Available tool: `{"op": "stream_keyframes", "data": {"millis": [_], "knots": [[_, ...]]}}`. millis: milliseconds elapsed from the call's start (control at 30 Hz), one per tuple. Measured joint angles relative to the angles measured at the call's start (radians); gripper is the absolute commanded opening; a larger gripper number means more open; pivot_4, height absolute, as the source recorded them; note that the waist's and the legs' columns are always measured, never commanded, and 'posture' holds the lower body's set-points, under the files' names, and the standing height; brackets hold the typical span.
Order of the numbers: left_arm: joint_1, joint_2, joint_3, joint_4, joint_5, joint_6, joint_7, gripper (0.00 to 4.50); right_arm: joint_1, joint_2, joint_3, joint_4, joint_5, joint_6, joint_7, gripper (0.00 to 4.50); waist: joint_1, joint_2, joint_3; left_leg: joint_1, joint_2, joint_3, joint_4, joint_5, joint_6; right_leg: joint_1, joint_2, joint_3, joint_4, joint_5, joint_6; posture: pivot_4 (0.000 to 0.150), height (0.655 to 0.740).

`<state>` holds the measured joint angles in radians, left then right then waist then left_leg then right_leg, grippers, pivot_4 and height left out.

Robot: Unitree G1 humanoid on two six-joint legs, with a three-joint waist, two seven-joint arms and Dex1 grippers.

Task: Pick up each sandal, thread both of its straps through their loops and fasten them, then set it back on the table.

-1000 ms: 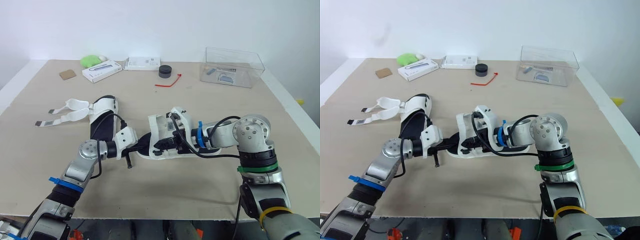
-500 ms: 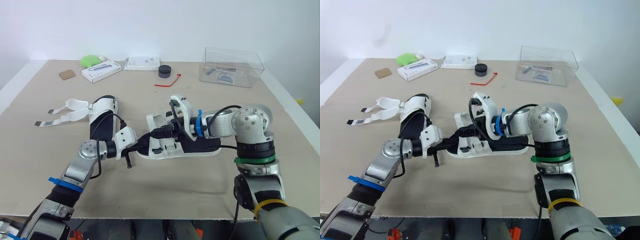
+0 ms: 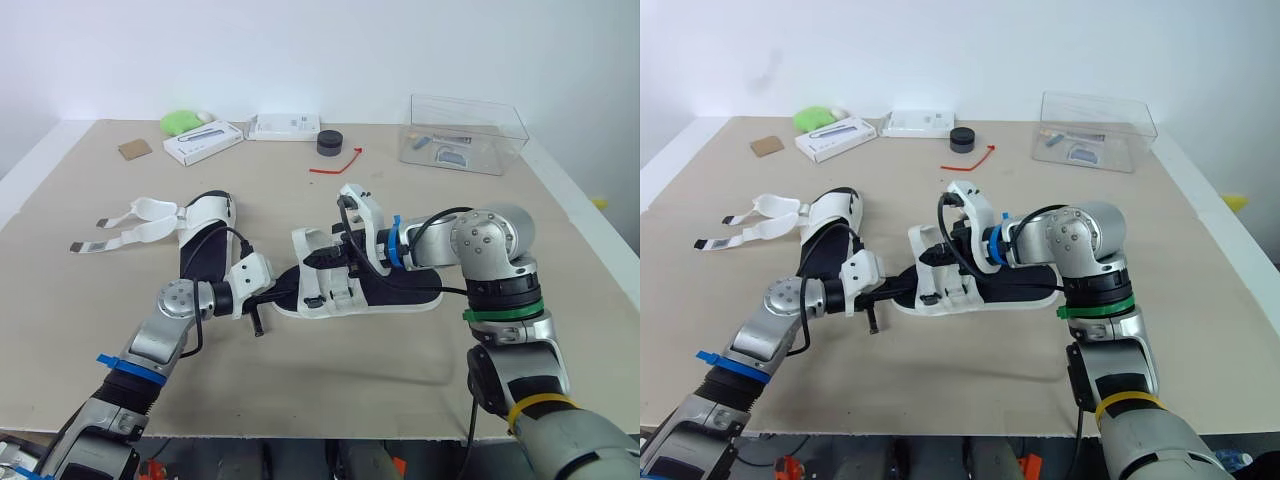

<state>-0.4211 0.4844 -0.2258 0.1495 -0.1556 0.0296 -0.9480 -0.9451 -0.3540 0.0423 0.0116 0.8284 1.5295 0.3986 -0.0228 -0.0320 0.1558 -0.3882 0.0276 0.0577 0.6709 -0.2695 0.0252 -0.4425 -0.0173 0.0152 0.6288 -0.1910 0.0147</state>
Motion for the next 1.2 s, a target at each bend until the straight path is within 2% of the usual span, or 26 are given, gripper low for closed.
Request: {"op": "stream_keyframes", "data": {"millis": [533, 867, 1000, 1067, 1200], "knots": [[-0.008, 0.000, -0.004, 0.009, 0.000, -0.001, -0.003, 0.00, 0.088, 0.012, -0.041, -0.186, -0.010, 0.059, -0.010, 0.03, 0.000, 0.000, 0.000, 0.000, 0.000, -0.001, 0.000, 0.000, 0.000, 0.000, -0.002, -0.002, 0.000, 0.000, 0.000, 0.150, 0.7400], [-0.008, 0.000, -0.005, 0.010, 0.000, -0.002, -0.004, 0.00, 0.119, -0.015, -0.002, -0.240, -0.030, -0.025, 0.024, 0.03, 0.000, 0.000, 0.000, 0.000, 0.000, -0.002, 0.000, 0.000, 0.000, 0.001, -0.001, -0.002, 0.000, 0.000, 0.000, 0.150, 0.7400], [-0.008, 0.000, -0.005, 0.010, 0.000, -0.002, -0.003, 0.00, 0.134, -0.039, 0.025, -0.247, -0.038, -0.052, 0.050, 1.37, 0.001, 0.000, 0.000, 0.000, 0.000, -0.002, 0.000, 0.000, 0.000, 0.001, -0.001, -0.002, 0.000, 0.000, 0.000, 0.150, 0.7400], [-0.007, 0.000, -0.005, 0.009, 0.000, -0.003, -0.002, 0.00, 0.163, -0.073, 0.069, -0.249, -0.066, -0.103, 0.076, 2.29, 0.001, 0.000, 0.000, 0.000, -0.001, -0.001, 0.000, 0.000, 0.000, 0.000, -0.001, -0.002, 0.000, -0.001, 0.000, 0.150, 0.7400], [-0.007, 0.000, -0.005, 0.011, 0.000, -0.003, 0.000, 0.00, 0.174, -0.074, 0.073, -0.249, -0.077, -0.149, 0.099, 2.29, 0.001, 0.000, 0.000, 0.000, -0.001, -0.002, 0.000, 0.000, 0.000, 0.001, -0.001, -0.002, 0.000, 0.000, 0.000, 0.150, 0.7400]]}}
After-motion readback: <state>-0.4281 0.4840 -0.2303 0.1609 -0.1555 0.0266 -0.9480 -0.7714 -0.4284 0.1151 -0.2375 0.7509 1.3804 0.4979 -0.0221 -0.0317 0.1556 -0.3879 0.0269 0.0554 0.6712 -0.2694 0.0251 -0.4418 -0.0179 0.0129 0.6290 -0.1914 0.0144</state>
